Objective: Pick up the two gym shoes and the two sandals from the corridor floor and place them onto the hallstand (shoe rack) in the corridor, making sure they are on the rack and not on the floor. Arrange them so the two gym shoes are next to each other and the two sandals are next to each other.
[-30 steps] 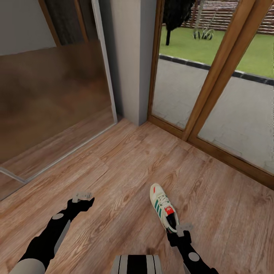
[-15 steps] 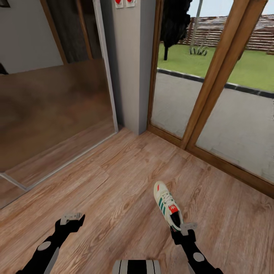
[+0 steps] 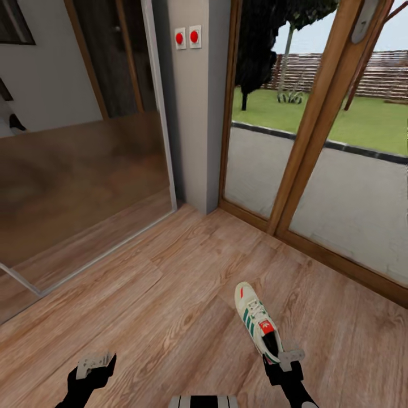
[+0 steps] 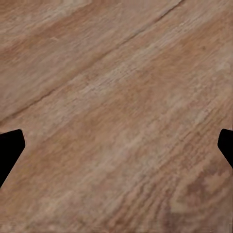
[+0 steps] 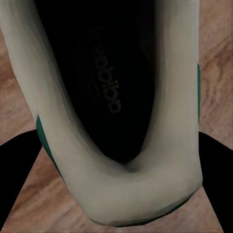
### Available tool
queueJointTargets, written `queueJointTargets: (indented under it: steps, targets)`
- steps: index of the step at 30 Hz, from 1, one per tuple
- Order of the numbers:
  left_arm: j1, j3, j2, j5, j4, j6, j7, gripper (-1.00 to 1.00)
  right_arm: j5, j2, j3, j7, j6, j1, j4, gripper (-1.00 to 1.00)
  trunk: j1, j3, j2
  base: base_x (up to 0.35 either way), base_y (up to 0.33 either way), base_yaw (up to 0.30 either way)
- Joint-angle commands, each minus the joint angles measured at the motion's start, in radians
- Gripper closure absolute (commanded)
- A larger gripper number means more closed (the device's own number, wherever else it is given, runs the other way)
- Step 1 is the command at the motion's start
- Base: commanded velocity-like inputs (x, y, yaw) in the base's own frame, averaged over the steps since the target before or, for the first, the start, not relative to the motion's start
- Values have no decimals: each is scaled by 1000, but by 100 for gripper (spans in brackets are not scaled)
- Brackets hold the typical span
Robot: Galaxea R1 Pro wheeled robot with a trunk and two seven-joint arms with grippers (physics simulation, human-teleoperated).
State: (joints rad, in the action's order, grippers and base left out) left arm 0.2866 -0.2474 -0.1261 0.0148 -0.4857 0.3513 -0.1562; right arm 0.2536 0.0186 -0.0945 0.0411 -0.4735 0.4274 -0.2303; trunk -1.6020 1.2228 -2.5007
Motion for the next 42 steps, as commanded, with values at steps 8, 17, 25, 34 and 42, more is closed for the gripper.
queueJointTargets:
  steps: [8, 17, 25, 34, 42]
  targets:
    - [-30, -19, 0, 5, 144, 139, -6, -100, 7, 15, -9, 10, -74, -6, 72, 100, 17, -40, 29, 0, 0, 0]
    - [-56, -18, 4, 4, 162, 171, 20, -100, -10, 18, -10, 13, -99, -12, 147, 100, 44, -76, 78, 0, 0, 0]
    - [-57, -18, 4, 4, 161, 172, 20, -100, -10, 18, -11, 13, -99, -12, 147, 100, 44, -89, 78, 0, 0, 0]
    - [-58, -18, 5, 5, 160, 172, 20, -100, -10, 20, -11, 13, -98, -12, 147, 100, 44, -103, 78, 0, 0, 0]
    - [-58, -19, 5, 5, 160, 172, 21, -100, -10, 20, -11, 13, -97, -12, 146, 100, 44, -115, 78, 132, 0, 0]
